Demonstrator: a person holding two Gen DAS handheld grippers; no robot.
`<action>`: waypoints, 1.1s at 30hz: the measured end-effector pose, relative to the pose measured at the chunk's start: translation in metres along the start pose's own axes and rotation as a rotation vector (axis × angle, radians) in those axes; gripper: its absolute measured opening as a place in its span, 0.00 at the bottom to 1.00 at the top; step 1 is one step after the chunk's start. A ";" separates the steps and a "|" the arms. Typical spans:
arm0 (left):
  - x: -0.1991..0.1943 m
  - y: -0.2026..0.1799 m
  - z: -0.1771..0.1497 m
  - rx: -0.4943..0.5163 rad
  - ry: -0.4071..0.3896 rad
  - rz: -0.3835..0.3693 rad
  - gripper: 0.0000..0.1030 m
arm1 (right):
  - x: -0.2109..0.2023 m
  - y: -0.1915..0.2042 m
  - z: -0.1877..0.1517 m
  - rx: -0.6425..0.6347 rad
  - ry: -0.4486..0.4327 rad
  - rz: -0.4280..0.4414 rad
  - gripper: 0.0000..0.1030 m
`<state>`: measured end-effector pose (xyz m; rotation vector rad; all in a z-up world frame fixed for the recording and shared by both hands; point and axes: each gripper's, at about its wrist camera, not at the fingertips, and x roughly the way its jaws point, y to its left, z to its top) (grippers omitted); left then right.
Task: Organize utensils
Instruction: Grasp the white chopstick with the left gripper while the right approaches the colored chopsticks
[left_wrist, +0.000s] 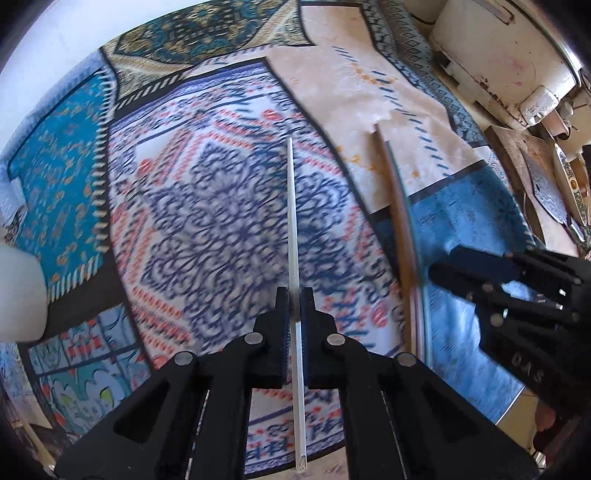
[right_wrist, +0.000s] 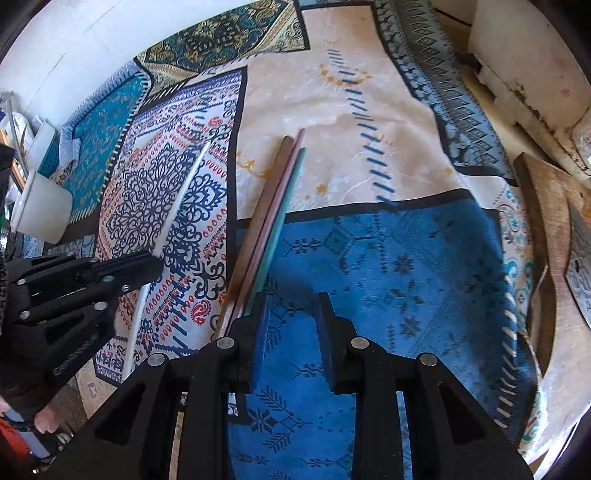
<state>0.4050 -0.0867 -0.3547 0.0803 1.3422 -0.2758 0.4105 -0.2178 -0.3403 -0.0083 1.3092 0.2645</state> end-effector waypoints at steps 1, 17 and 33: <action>0.000 0.002 -0.002 -0.006 0.001 -0.004 0.04 | 0.001 0.002 0.001 -0.008 0.003 0.003 0.22; -0.007 0.016 -0.018 0.005 -0.012 -0.018 0.04 | 0.013 0.038 0.011 -0.107 -0.021 -0.033 0.15; -0.005 0.013 -0.014 0.036 -0.008 -0.020 0.04 | 0.007 0.010 0.002 0.014 0.011 0.033 0.12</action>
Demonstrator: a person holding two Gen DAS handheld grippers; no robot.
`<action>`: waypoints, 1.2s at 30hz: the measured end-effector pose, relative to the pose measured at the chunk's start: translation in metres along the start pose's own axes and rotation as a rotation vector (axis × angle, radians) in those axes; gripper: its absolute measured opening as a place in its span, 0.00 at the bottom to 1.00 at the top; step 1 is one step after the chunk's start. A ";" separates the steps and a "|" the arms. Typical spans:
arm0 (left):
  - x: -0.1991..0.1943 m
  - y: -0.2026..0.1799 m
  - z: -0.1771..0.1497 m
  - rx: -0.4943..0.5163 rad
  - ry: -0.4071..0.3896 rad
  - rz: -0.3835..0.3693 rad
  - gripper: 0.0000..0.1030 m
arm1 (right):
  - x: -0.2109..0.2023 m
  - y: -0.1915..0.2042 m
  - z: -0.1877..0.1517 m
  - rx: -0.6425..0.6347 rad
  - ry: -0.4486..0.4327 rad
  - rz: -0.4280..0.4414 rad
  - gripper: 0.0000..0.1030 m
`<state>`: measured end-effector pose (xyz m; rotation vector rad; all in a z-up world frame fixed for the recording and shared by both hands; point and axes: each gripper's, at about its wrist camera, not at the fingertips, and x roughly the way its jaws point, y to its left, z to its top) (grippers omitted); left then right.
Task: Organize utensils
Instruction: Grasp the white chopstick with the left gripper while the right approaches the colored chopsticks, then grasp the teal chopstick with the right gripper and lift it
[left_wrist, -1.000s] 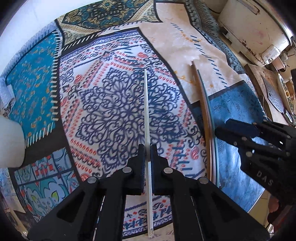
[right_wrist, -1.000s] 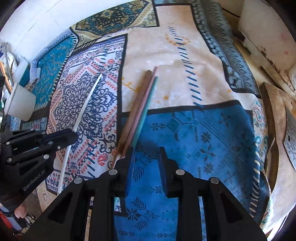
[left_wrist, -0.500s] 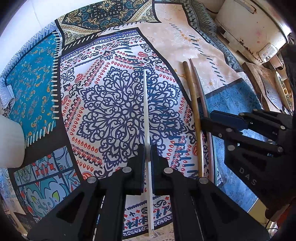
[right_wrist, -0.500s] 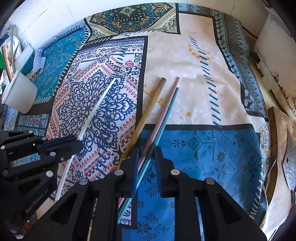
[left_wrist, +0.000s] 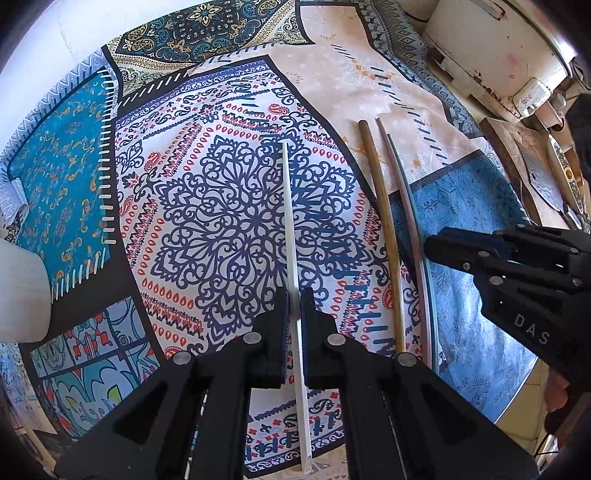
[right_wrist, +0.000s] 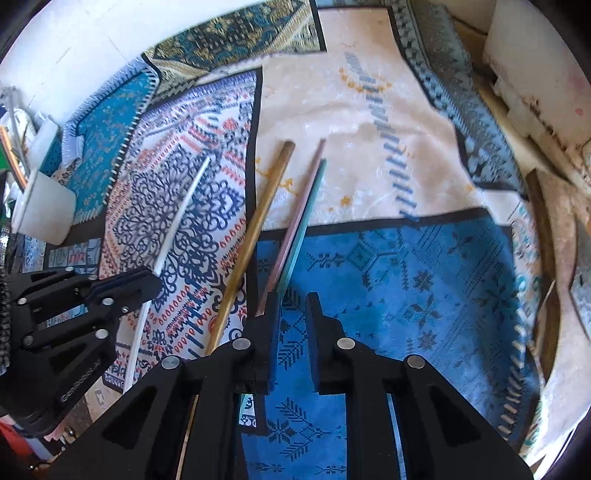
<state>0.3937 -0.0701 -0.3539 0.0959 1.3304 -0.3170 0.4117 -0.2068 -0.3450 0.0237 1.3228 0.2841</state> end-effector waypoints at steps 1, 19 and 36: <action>0.000 0.000 0.000 -0.002 0.001 -0.004 0.04 | 0.000 0.001 0.001 0.000 -0.005 0.007 0.12; 0.007 0.005 0.020 -0.011 0.055 -0.113 0.04 | 0.006 0.016 0.014 0.002 -0.015 0.052 0.04; 0.011 -0.016 0.023 0.002 0.063 -0.149 0.06 | 0.012 0.011 0.031 0.016 -0.060 0.022 0.06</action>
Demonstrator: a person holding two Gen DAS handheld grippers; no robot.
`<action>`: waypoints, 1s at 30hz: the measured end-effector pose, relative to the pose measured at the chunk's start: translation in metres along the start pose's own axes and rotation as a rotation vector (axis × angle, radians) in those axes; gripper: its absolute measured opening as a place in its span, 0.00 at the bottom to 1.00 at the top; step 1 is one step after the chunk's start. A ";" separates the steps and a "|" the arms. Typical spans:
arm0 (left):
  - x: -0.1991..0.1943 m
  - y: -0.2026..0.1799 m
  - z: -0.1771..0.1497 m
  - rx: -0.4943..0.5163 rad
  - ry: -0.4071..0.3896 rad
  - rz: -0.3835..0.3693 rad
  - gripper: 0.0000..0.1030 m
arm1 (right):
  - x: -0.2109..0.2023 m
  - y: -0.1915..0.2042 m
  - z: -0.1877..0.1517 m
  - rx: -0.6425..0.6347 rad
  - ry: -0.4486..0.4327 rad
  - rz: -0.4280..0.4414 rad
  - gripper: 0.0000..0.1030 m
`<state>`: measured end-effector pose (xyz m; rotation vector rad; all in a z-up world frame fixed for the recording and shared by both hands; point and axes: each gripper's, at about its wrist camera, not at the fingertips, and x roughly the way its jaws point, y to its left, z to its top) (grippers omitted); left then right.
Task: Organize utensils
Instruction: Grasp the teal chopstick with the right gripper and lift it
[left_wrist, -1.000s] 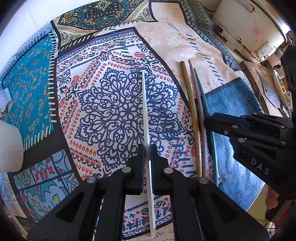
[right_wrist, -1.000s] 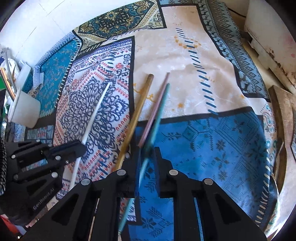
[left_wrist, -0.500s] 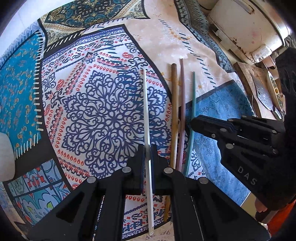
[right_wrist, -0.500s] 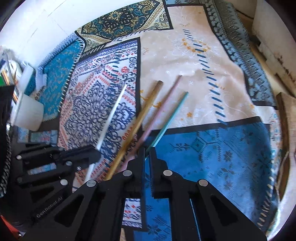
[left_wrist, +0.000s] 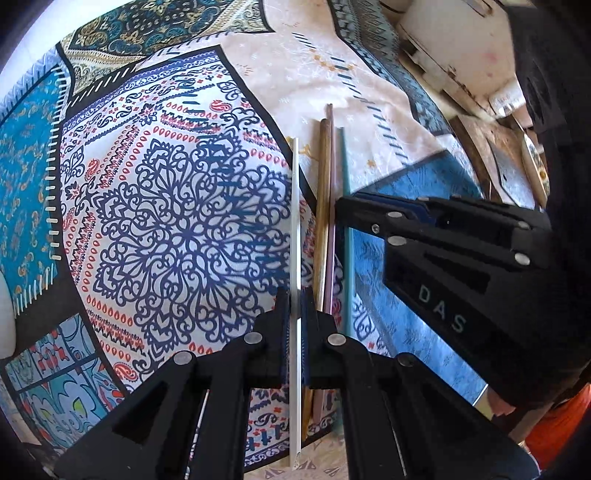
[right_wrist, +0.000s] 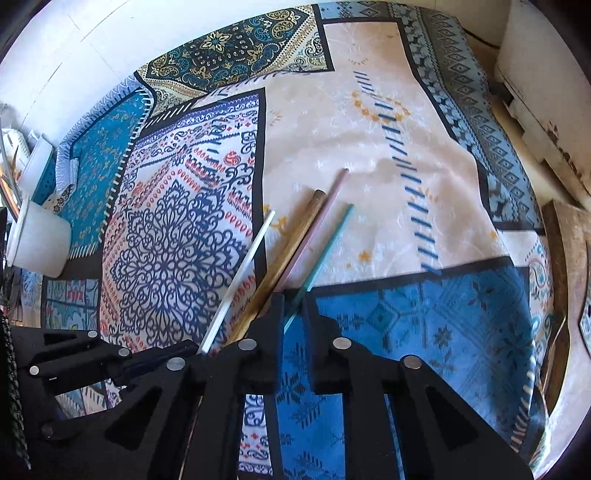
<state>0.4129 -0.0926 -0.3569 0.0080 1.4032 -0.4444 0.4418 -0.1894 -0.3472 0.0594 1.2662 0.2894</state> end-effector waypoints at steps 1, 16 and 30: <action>0.001 0.000 0.001 0.000 -0.002 0.002 0.06 | 0.002 0.001 0.003 0.004 -0.002 0.015 0.06; -0.044 0.016 0.008 -0.023 -0.127 0.066 0.04 | -0.013 -0.021 -0.011 0.086 0.054 0.111 0.02; -0.101 0.046 -0.038 -0.107 -0.261 0.065 0.04 | 0.003 0.011 -0.004 0.029 0.016 -0.064 0.08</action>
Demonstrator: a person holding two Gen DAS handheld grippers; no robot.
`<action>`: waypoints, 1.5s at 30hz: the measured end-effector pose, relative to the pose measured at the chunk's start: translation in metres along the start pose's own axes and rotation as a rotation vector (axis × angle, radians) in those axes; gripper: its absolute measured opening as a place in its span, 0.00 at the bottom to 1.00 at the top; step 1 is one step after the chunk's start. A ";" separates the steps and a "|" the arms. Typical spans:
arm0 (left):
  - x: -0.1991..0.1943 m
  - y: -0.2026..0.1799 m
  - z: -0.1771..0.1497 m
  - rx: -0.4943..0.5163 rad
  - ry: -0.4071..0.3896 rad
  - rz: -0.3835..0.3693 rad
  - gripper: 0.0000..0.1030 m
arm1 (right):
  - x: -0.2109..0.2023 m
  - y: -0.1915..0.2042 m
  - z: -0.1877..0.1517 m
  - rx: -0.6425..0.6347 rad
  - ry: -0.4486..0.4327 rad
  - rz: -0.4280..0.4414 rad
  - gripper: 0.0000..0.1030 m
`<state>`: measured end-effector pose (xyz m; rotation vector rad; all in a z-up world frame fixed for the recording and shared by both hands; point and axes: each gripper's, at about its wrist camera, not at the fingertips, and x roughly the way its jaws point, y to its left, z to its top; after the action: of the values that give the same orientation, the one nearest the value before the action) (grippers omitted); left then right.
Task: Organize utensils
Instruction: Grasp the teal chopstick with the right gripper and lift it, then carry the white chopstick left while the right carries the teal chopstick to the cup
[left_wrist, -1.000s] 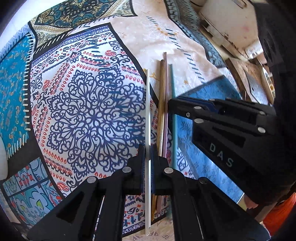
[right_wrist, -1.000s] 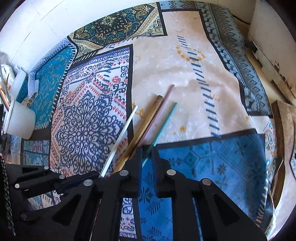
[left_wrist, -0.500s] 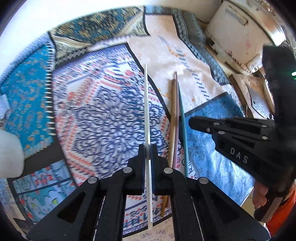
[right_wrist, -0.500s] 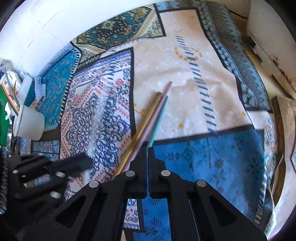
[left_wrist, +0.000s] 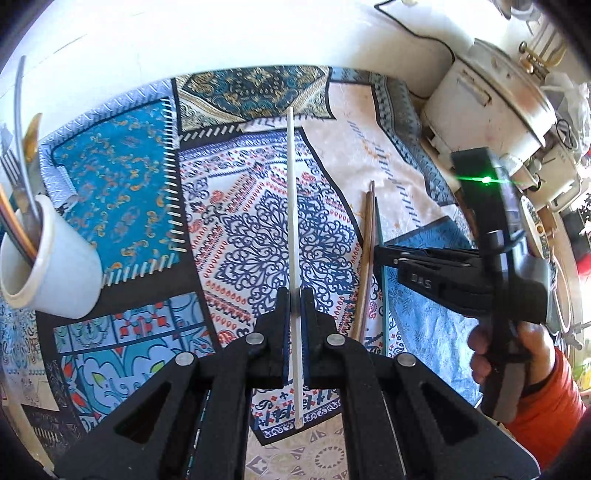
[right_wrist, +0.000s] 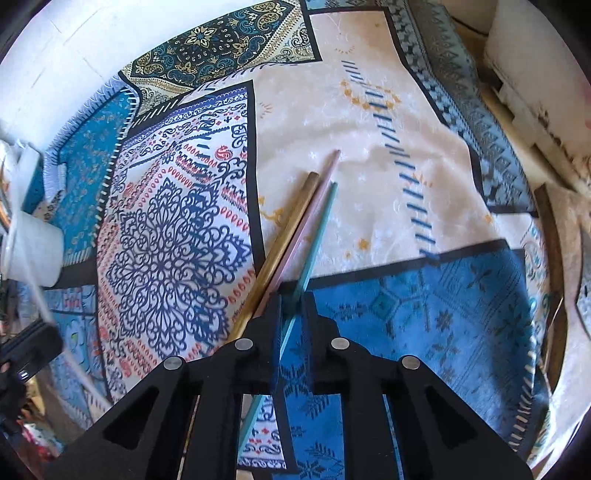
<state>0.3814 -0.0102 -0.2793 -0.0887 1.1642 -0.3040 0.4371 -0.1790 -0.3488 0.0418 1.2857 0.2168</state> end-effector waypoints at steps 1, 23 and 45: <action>-0.004 0.002 0.000 -0.003 -0.007 -0.001 0.04 | 0.001 0.003 0.002 0.002 -0.005 0.001 0.09; -0.060 0.016 -0.001 -0.025 -0.138 -0.014 0.04 | -0.042 0.016 -0.018 0.010 -0.137 0.102 0.04; -0.134 0.036 0.004 -0.051 -0.337 0.005 0.04 | -0.155 0.057 -0.033 -0.100 -0.413 0.104 0.00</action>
<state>0.3434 0.0614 -0.1664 -0.1750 0.8379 -0.2444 0.3570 -0.1543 -0.2026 0.0651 0.8607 0.3425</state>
